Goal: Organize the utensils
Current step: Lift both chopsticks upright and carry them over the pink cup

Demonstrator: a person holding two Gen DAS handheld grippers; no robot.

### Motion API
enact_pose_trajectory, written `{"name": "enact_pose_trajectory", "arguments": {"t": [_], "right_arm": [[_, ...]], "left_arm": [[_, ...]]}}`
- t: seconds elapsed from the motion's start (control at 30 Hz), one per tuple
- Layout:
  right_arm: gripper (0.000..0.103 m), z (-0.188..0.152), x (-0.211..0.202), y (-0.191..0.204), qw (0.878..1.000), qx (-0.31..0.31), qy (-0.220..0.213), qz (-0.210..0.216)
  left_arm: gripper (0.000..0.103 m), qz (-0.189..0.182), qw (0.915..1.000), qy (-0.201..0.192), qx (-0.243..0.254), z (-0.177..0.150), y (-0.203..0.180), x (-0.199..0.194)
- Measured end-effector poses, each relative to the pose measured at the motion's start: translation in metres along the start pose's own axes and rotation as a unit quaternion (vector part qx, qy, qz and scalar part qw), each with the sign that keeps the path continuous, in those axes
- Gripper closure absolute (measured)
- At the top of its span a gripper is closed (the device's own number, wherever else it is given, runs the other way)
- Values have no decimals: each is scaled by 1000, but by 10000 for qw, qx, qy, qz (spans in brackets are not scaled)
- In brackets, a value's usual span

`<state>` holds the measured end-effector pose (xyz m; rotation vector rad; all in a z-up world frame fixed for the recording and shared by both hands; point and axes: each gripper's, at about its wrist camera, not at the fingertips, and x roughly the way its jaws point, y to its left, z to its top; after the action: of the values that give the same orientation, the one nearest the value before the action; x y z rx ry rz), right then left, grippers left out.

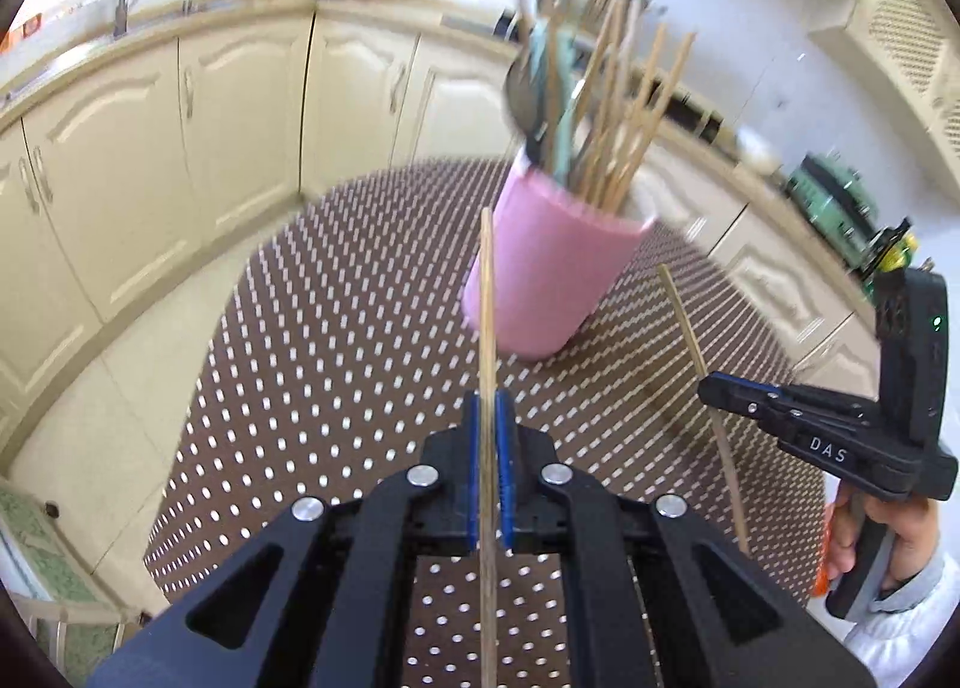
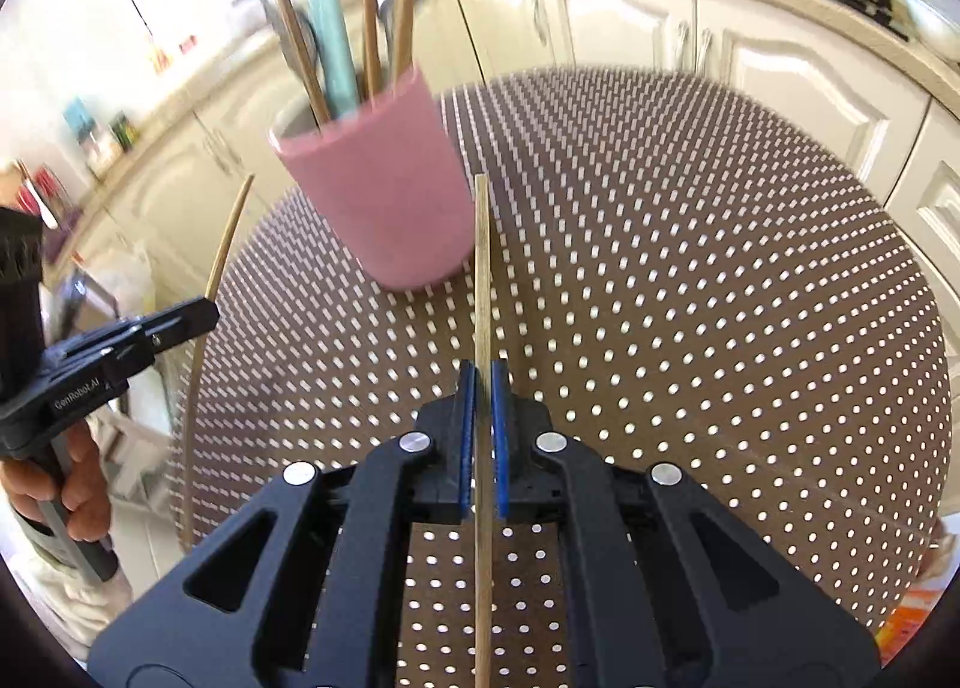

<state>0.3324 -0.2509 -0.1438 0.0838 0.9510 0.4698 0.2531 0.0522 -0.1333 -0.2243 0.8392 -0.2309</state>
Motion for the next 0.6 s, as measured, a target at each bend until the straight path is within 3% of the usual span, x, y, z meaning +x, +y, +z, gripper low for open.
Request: {"name": "enact_pose_trajectory", "arguments": {"t": [0.27,0.4,0.6], "right_arm": [[97,8,-65,7,9888,49,-1427,439],[97,17,-91,18,9773,-70,-2056,507],[97,40,-114,44,9580,-224,-2808,544]], "left_arm": [[98,-398,9924,-1101,369,15,-29,-53],[98,-458,9845,-1600,547,26,-46,-70],[98,-434,9663,-2453,653,54,-68,-91]]}}
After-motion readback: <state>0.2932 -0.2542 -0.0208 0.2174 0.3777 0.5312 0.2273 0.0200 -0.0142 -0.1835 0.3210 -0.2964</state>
